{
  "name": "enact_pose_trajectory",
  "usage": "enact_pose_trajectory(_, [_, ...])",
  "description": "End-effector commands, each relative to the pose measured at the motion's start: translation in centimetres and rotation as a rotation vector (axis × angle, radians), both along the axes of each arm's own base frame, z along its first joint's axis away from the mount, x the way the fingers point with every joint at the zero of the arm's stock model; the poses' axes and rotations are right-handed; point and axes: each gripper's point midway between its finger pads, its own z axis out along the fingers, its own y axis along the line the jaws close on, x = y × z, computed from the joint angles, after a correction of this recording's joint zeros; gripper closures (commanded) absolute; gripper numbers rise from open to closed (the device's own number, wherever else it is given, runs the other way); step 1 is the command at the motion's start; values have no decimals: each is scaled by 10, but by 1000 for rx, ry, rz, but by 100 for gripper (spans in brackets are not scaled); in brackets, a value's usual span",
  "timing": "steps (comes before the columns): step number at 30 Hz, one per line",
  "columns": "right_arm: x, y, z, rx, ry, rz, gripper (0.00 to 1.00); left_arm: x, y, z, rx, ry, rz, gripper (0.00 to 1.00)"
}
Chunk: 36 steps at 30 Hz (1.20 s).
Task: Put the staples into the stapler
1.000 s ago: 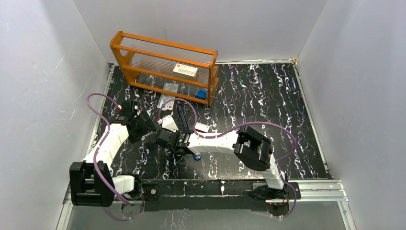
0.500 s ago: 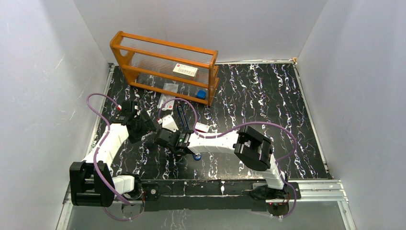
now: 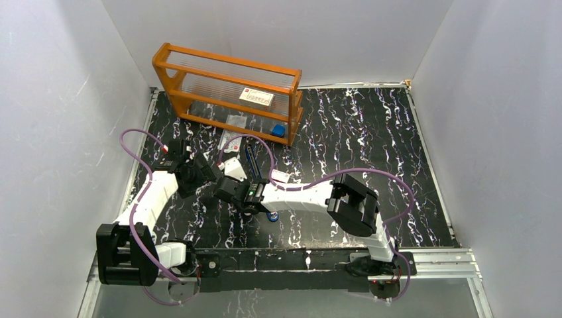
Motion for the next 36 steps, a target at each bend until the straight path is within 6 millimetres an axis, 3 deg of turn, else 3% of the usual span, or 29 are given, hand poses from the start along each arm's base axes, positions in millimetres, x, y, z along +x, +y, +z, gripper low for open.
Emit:
enact_pose_trajectory(1, [2, 1, 10, 32, -14, -19, 81, 0, 1, 2, -1, -3, -5, 21])
enact_pose_trajectory(36, [0, 1, -7, 11, 5, -21, 81, -1, 1, 2, 3, -1, -4, 21])
